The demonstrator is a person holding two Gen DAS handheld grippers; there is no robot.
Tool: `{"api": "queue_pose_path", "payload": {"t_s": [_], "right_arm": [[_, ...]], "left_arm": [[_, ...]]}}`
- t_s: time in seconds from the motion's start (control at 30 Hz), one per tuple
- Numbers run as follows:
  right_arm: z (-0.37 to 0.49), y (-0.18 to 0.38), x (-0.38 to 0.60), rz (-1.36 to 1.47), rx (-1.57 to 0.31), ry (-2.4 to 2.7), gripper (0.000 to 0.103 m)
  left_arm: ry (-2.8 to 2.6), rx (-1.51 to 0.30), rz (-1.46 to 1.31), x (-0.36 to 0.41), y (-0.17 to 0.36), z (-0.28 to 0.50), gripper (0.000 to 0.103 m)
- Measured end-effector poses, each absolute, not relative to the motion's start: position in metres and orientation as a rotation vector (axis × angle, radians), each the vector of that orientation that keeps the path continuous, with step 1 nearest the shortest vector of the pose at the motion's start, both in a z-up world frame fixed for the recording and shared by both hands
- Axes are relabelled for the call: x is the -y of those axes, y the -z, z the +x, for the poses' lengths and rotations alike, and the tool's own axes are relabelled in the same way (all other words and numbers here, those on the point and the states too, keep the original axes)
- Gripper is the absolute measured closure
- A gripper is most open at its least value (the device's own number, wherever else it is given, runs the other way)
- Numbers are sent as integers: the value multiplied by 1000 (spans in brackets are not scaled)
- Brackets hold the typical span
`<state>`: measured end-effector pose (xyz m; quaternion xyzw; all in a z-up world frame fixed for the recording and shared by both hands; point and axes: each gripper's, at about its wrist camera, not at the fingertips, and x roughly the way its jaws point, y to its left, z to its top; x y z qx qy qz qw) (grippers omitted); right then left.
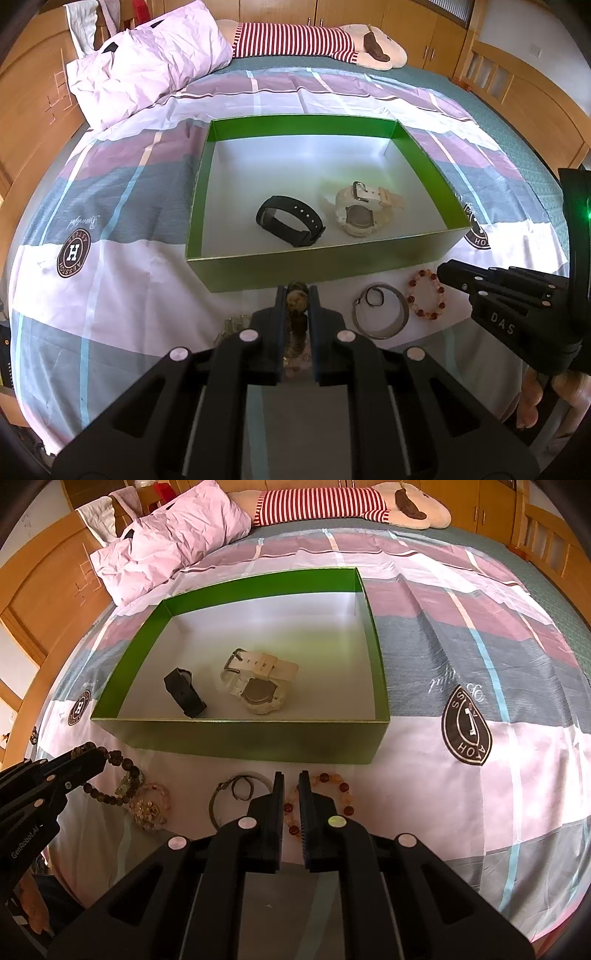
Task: Organize jewelry
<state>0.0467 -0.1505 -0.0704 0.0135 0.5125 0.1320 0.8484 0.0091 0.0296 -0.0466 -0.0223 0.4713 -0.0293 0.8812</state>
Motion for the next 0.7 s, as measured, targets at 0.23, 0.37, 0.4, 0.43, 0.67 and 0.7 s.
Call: {"api": "queue_pose_path", "payload": {"t_s": [0.23, 0.37, 0.4, 0.43, 0.67, 0.7], "right_arm": [[47, 70, 150, 29, -1078, -280, 94], [46, 66, 151, 38, -1068, -284, 94], [46, 64, 151, 44, -1065, -287, 94], [46, 60, 152, 57, -1060, -292, 94], [40, 15, 145, 105, -952, -343, 94], [39, 12, 144, 104, -944, -347, 94]], "left_arm": [[59, -979, -53, -31, 47, 10, 92], [61, -975, -61, -34, 44, 11, 92], [68, -973, -59, -37, 41, 13, 92], [74, -973, -55, -38, 40, 14, 92], [140, -957, -176, -62, 20, 25, 92], [147, -955, -188, -65, 19, 26, 92]]}}
